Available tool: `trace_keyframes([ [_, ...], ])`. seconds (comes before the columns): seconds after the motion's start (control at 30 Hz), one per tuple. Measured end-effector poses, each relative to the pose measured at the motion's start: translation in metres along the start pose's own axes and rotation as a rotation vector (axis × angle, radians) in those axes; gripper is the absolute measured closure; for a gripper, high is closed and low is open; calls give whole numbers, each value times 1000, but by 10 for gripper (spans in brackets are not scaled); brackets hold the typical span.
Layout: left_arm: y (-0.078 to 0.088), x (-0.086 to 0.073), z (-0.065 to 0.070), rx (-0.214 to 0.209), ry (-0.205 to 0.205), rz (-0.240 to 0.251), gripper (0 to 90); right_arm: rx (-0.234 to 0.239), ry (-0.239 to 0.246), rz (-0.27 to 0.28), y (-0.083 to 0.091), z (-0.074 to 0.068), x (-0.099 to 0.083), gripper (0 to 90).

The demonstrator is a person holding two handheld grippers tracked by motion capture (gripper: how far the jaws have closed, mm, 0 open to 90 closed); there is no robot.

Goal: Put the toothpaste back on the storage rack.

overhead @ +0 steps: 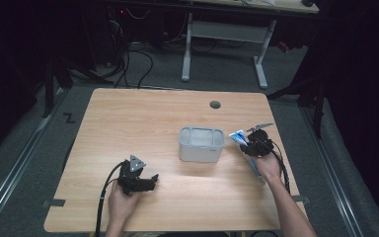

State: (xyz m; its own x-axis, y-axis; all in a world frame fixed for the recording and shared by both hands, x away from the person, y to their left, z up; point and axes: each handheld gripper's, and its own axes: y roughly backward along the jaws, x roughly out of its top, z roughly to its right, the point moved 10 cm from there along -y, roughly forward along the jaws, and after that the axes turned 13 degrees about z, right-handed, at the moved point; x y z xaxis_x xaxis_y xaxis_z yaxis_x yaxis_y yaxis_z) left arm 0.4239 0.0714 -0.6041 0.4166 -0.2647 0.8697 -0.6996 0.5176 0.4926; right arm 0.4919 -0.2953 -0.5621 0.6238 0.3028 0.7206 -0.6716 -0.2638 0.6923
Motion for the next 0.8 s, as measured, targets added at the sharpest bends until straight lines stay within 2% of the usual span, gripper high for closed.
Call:
trace_keyframes([
  [0.17, 0, 0, 0, 1, -5, -3, 172, 22, -9, 22, 7, -1, 4, 718],
  [0.33, 0, 0, 0, 1, -3, -3, 172, 57, -9, 22, 15, -4, 4, 722],
  [0.53, 0, 0, 0, 1, -4, -3, 172, 72, -30, 49, 20, -4, 8, 722],
  [0.8, 0, 0, 0, 1, -5, -4, 174, 85, -34, 84, 34, -4, 12, 724],
])
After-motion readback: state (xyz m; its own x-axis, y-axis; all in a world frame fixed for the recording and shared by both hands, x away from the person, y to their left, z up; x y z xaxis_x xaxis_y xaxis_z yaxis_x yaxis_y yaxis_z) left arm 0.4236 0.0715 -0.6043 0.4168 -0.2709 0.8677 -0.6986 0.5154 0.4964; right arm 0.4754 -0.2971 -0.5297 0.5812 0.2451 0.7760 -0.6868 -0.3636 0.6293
